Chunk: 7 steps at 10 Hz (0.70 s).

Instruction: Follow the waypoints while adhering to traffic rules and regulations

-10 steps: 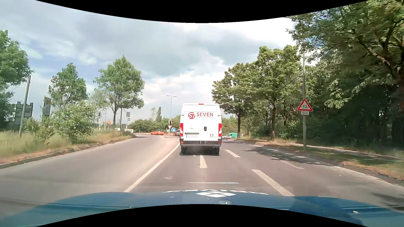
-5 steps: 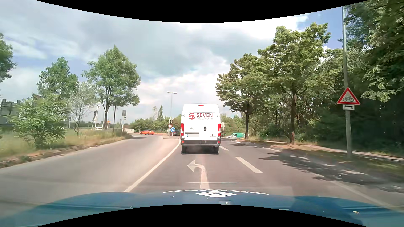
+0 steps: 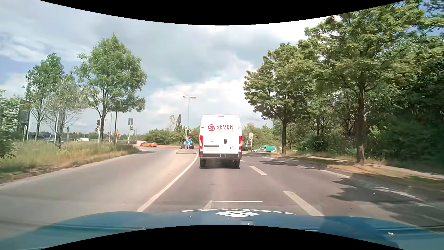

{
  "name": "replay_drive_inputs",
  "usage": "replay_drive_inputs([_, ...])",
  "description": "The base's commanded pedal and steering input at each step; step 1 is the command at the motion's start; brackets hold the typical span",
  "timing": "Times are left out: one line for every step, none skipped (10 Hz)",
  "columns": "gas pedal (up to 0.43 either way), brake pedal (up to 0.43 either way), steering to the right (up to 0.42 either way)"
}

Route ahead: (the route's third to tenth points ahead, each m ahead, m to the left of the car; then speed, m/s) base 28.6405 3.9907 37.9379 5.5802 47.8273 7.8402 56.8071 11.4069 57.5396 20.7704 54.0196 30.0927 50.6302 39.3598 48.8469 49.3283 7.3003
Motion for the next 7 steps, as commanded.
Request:
replay_drive_inputs([0.228,0.000,-0.029])
replay_drive_inputs([0.220,0.000,-0.029])
replay_drive_inputs([0.220,0.000,-0.029])
replay_drive_inputs([0.209,0.000,-0.029])
replay_drive_inputs([0.209,0.000,-0.029])
replay_drive_inputs([0.209,0.000,-0.029])
replay_drive_inputs([0.209,0.000,-0.029])
